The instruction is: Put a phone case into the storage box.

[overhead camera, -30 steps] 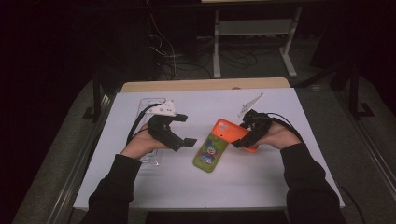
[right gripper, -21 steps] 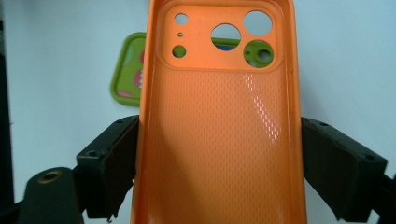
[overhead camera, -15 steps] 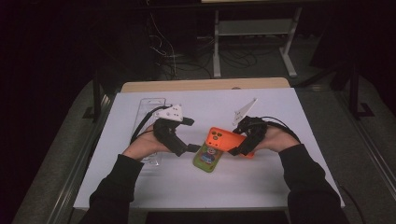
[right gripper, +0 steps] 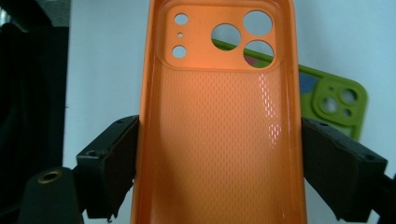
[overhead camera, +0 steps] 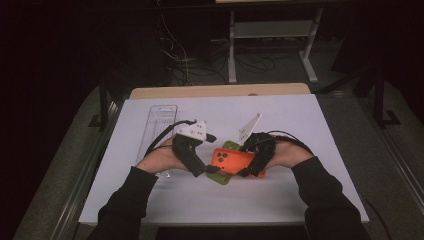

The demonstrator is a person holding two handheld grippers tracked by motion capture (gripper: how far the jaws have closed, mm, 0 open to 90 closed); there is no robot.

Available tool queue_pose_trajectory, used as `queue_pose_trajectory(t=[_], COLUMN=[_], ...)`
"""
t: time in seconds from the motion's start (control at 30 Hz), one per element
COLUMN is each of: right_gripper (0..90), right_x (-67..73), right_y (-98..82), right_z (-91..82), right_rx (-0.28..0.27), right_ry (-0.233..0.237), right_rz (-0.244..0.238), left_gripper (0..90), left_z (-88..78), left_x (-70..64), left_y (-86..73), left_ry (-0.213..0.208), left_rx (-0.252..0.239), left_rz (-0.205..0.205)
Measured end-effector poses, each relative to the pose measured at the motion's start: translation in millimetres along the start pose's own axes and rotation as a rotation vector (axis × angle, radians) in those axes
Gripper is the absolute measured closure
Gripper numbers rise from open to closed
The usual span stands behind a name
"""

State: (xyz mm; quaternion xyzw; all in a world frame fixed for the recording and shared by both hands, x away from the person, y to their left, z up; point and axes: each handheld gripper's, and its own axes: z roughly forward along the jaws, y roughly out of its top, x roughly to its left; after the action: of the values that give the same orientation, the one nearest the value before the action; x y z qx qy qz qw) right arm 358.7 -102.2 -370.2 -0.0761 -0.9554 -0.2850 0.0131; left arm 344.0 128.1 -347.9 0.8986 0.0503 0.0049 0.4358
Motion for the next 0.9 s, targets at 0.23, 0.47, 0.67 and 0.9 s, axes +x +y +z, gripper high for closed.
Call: queue_pose_trajectory(t=[0.23, 0.47, 0.67, 0.9], right_gripper=[15.0, 15.0, 14.9, 15.0], right_x=[10.7, 18.8, 20.9, 21.1], right_y=[10.0, 17.8, 19.5, 19.3], right_z=[3.7, 7.0, 5.4, 3.4], right_rx=[0.011, 0.023, 0.023, 0.015], right_ry=[0.023, 0.039, 0.038, 0.037], right_rz=[-0.061, -0.091, -0.101, -0.106], left_gripper=[0.0, 0.0, 0.0, 0.0], left_z=[7.9, 16.7, 25.7, 30.2], left_x=[-4.8, -8.1, -8.2, -6.1], left_y=[0.5, -2.7, -7.9, -11.4], left_ry=[-0.029, -0.065, -0.081, -0.088], left_rx=[0.054, 0.122, 0.201, 0.214], left_rz=[0.062, 0.075, 0.076, 0.053])
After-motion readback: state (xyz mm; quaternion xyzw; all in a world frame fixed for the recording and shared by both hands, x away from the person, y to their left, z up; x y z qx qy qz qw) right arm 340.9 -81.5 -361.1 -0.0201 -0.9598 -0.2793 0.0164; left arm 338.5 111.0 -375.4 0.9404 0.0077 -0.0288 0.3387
